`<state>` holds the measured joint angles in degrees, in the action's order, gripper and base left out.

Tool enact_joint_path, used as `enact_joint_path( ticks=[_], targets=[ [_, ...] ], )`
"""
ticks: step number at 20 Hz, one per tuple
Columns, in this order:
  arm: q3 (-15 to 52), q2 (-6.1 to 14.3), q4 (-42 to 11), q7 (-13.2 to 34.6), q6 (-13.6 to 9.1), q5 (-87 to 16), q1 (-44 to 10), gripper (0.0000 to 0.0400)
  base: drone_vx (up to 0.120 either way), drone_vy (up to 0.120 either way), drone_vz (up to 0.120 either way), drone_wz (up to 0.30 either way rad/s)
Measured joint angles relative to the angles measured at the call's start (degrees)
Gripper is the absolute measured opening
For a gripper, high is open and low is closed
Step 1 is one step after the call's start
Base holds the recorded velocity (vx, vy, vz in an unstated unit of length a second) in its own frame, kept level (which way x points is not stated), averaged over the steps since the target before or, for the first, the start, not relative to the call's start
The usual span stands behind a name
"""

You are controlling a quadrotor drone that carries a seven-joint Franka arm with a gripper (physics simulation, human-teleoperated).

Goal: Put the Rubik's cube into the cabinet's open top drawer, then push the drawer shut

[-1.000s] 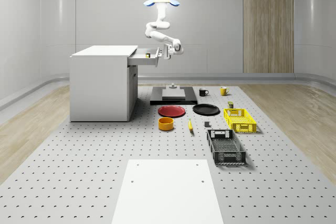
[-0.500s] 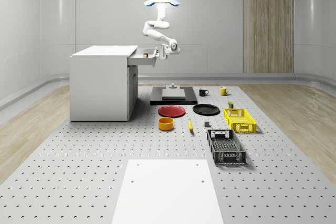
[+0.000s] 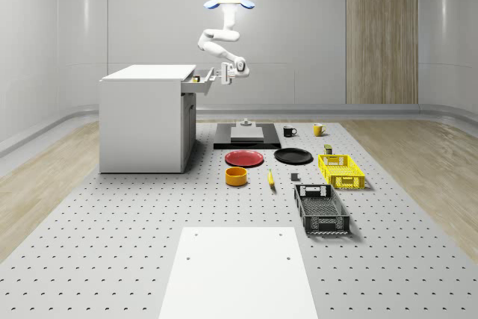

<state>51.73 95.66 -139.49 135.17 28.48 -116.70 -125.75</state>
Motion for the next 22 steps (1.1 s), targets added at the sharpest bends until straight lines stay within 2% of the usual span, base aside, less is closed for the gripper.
enact_joint_path(
  ticks=[6,13,22],
  targets=[
    [-0.78,0.19,-1.69,-2.58,-0.21,-4.58,3.43,0.0105,0.000,-0.120,0.000,0.000],
    [-0.99,-0.07,-2.34,-3.89,-0.59,-6.80,4.93,0.0105,0.000,-0.114,0.000,0.000],
    [-0.98,-0.46,-2.56,-4.56,-1.01,-7.89,5.58,0.0105,0.000,0.111,0.000,0.000]
  ],
)
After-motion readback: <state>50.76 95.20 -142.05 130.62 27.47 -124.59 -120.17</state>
